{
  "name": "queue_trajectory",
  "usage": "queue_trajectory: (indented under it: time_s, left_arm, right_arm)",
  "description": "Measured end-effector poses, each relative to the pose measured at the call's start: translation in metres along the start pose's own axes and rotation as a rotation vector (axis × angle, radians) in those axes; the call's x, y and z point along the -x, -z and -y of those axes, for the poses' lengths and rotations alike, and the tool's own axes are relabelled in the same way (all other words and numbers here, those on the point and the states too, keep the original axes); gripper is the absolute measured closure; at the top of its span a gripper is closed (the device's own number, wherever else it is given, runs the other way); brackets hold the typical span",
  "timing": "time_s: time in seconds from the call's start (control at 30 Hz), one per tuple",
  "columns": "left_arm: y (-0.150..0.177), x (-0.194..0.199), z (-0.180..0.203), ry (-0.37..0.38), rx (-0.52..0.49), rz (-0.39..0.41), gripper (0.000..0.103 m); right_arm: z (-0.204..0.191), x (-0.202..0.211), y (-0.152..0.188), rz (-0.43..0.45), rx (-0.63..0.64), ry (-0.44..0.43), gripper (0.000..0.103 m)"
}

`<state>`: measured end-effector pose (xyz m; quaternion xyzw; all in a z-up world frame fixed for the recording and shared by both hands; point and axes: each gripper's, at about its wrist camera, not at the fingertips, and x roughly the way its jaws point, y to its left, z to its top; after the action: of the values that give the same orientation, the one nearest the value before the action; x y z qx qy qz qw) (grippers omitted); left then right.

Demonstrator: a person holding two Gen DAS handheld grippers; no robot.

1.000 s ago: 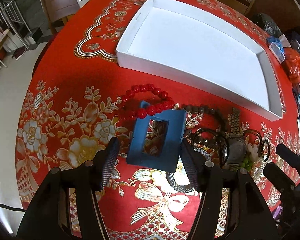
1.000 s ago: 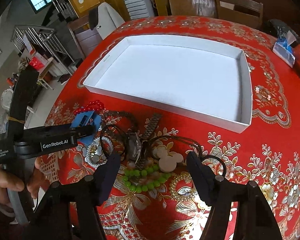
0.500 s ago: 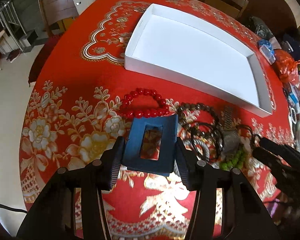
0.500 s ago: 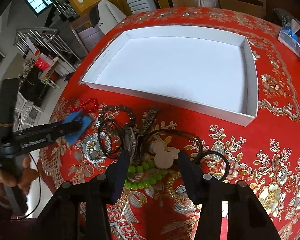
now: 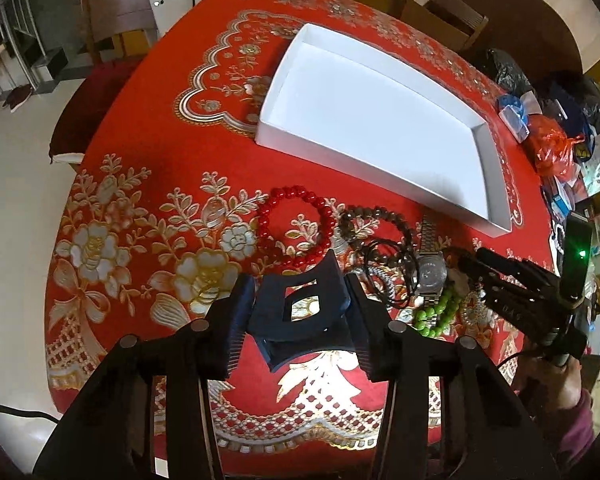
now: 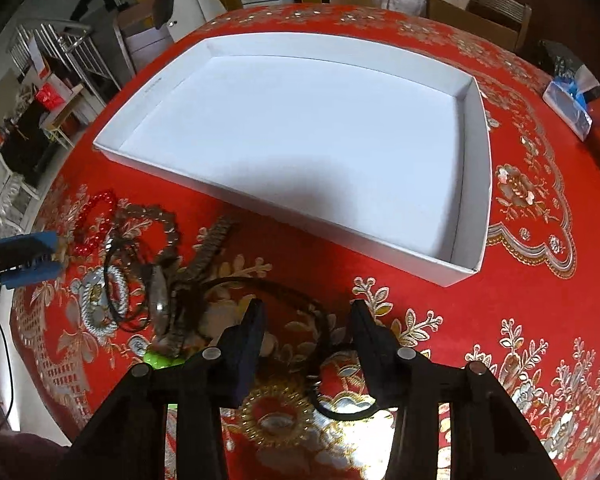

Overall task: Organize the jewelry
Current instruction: 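Grasp the blue hair claw clip with left tool while right tool grasps the Mickey-charm hair tie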

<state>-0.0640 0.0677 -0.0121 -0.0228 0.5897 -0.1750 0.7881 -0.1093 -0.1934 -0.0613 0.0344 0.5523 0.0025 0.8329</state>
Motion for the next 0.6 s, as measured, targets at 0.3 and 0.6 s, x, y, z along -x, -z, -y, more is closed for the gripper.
queue_trajectory:
  time_s: [0.3, 0.6]
  left_arm:
    - [0.002, 0.001, -0.005, 0.023, -0.004, -0.005, 0.059]
    - [0.000, 0.003, -0.006, 0.032, 0.006, -0.001, 0.059]
  right_arm:
    - [0.012, 0.019, -0.004, 0.050, -0.051, -0.044, 0.101]
    - [0.013, 0.064, -0.012, 0.131, -0.094, -0.123, 0.103]
